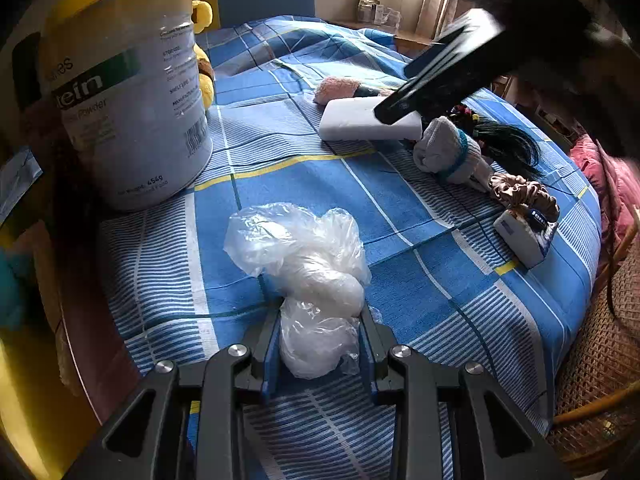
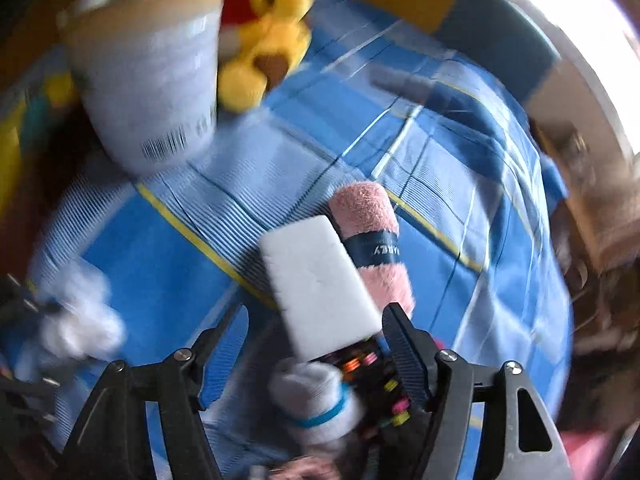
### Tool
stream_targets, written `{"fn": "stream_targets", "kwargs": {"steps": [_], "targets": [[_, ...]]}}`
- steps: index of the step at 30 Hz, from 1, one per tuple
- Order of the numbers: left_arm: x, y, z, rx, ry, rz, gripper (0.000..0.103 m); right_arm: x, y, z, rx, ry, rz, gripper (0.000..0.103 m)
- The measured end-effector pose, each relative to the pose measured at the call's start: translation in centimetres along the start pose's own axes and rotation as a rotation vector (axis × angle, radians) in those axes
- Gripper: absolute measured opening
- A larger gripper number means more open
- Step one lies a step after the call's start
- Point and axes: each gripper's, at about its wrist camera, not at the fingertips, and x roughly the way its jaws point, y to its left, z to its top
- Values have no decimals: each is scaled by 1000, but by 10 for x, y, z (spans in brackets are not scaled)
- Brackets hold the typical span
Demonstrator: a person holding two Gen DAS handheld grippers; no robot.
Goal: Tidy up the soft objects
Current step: 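Grasp the white plastic bag with the left tool while the right tool grasps the white sponge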
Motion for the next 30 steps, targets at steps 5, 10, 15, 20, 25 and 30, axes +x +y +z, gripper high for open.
{"fn": "stream_targets", "kwargs": {"steps": [5,10,15,20,25,30], "targets": [[0,2,-1,-3,-3,-4,33,33,3,12,-91,121,-3,72],[0,2,-3,-7,-11,-5,33,33,3,12,-21,90,44,56],[-2,2,-5,-11,-13,-4,33,-5,2,9,130,-68,98,55],[-6,2,-5,-21,-6,-3,33,-8,10,-17,381,-123,321,56],[-17,-2,-10,-9,-11,-1,32,22,34,-46,446,-85,239,57],[-33,-8,-12,-2,-43,-2,32,19,44,-46,439,-114,203,58]]}}
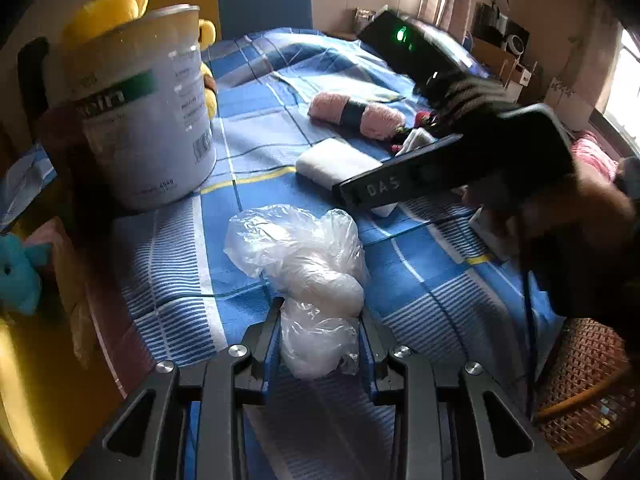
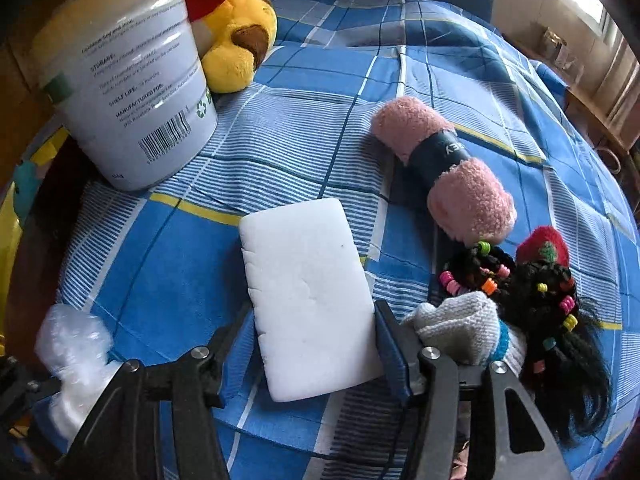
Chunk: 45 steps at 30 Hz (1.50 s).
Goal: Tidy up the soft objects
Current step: 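Grasp the white plastic bag with the left tool while the right tool grasps the white sponge, then carry the plastic bag into the gold tray and open the left tool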
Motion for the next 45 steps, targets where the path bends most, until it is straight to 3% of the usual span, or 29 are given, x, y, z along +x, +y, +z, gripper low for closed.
{"fn": "stream_targets", "kwargs": {"steps": [11,17,22,30,35,45], "targets": [[-35,9,-5,-49,-45,-3,33,0,-4,-6,-17,-27,0,59],[-66,33,-5,-127,-96,29,32,0,-3,-6,-26,-29,2,59],[-98,93,-11,-308,-134,66,32,0,-2,-7,-31,-29,0,59],[-125,223,-47,-673,-116,214,32,-1,0,-8,-48,-38,-19,59],[-113,272,-48,-741,-81,282,33,-2,2,-8,-52,-39,-30,59],[-58,324,-25,-747,9,300,35,-2,2,-9,-59,-43,-35,59]]}}
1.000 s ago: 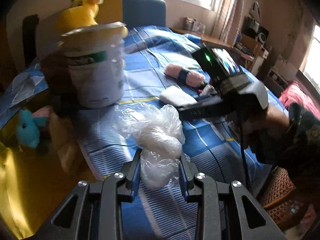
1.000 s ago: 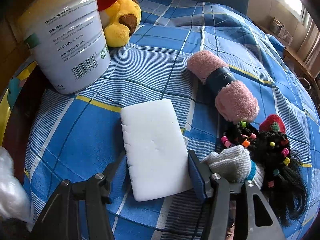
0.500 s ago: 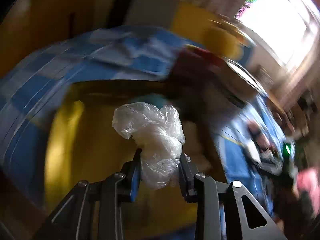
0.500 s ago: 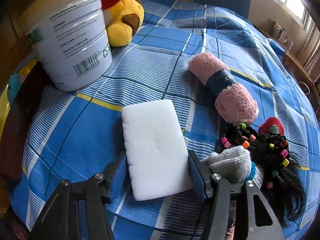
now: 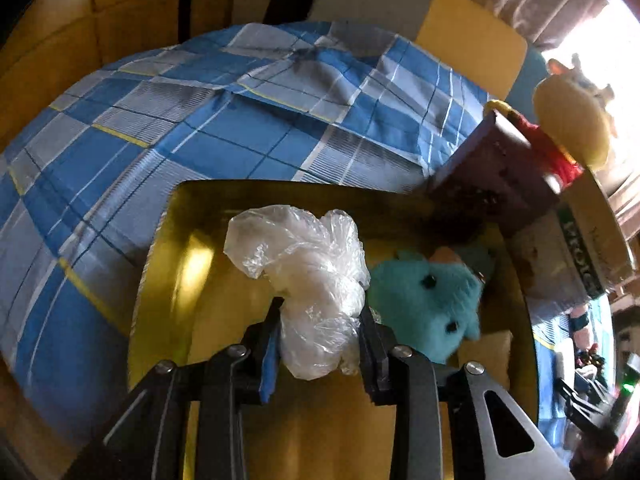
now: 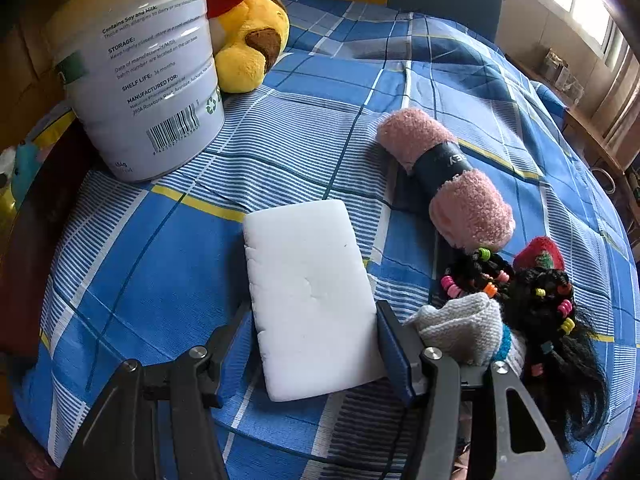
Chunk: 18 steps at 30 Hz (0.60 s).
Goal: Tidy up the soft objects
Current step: 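Carry the plastic bag into the gold tray and open the left tool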
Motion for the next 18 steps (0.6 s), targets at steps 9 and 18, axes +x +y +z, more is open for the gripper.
{"fn": "stream_targets", "kwargs": {"steps": [9,18], "targets": [[11,2,5,-12,-30,21,65,0,-1,0,0,-2,0,59],[-34,-6,-32,13,-86,71,74,0,0,0,5,-8,-6,59]]}}
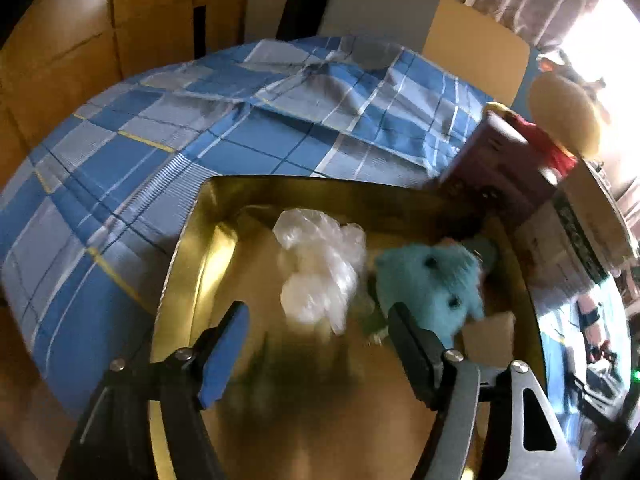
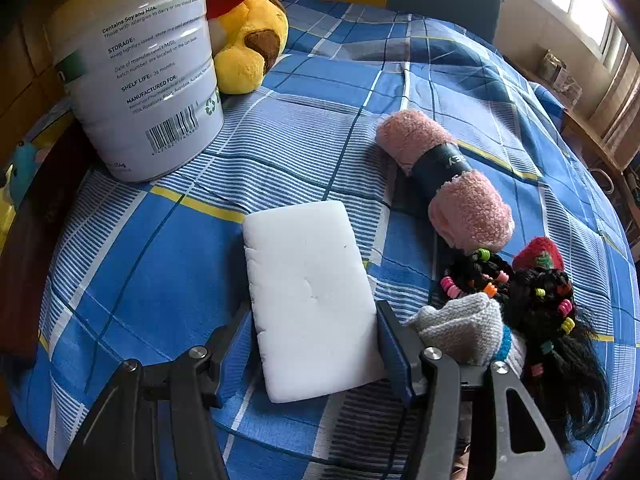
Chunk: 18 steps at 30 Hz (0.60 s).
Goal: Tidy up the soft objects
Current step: 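Carry the plastic bag into the gold tray and open the left tool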
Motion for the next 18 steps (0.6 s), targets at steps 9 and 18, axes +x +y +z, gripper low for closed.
{"fn": "stream_targets", "kwargs": {"steps": [9,18], "targets": [[-45,-35,-47,162,-69,-44,74,-4,0,7,24,35,-15,57],[-49,-49,-59,243,-77,-58,73,-67,-11,70,81,-72,-3,57]]}}
